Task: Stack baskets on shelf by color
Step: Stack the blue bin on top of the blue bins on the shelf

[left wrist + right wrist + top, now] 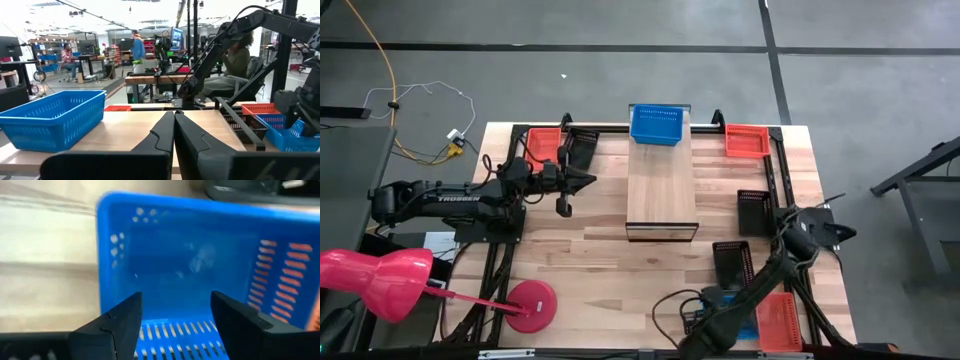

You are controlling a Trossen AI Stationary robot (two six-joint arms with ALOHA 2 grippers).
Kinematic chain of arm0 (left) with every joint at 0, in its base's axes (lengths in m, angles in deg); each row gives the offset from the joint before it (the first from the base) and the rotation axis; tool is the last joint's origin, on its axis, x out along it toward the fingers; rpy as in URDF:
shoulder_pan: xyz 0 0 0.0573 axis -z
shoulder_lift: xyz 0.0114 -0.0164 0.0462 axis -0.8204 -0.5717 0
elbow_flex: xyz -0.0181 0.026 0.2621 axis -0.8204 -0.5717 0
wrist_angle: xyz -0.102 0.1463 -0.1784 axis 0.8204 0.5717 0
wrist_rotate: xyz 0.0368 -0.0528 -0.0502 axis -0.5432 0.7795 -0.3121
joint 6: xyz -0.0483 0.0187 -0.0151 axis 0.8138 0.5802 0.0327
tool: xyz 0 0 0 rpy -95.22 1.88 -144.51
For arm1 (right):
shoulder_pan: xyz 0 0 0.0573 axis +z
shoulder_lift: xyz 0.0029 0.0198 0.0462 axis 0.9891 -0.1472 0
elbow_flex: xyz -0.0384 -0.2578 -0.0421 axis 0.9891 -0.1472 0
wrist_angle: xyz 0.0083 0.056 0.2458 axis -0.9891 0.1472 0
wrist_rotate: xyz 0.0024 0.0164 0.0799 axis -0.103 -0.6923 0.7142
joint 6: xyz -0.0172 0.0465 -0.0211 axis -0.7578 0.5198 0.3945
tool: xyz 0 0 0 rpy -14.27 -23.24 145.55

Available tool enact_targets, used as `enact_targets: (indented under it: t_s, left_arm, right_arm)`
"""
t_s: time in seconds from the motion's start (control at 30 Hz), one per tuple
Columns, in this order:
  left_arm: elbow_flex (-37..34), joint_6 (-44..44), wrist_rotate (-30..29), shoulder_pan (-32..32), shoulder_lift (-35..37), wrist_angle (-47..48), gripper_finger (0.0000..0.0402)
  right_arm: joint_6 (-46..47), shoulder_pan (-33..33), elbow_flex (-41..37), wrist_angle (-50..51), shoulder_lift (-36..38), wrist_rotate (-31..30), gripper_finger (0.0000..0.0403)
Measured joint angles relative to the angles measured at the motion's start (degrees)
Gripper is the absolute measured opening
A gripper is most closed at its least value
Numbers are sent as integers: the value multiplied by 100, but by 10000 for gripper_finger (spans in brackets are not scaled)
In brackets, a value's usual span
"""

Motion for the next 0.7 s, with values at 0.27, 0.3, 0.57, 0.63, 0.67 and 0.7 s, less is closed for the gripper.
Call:
enact_targets:
  t_s: [0.27, 0.3, 0.57, 0.63, 0.67, 0.7]
  left_arm:
    - [0, 4, 0, 0, 0, 0, 0]
    - [0, 7, 1, 0, 0, 0, 0]
    - [2, 2, 2, 0, 0, -1, 0]
    - [2, 2, 2, 0, 0, 0, 0]
    - [2, 2, 2, 0, 0, -1, 0]
    - [2, 2, 2, 0, 0, 0, 0]
  right_arm:
    - [-483, -279, 2, -474, 31, -1122, 224]
    - [-564, -315, 37, -422, 40, -1130, 224]
    - [-284, -135, 875, 1137, 60, -490, 224]
    - [77, 28, 914, 1265, 64, -144, 224]
    - [268, 124, 913, 1215, 64, -25, 224]
    - [368, 203, 885, 1174, 64, 91, 224]
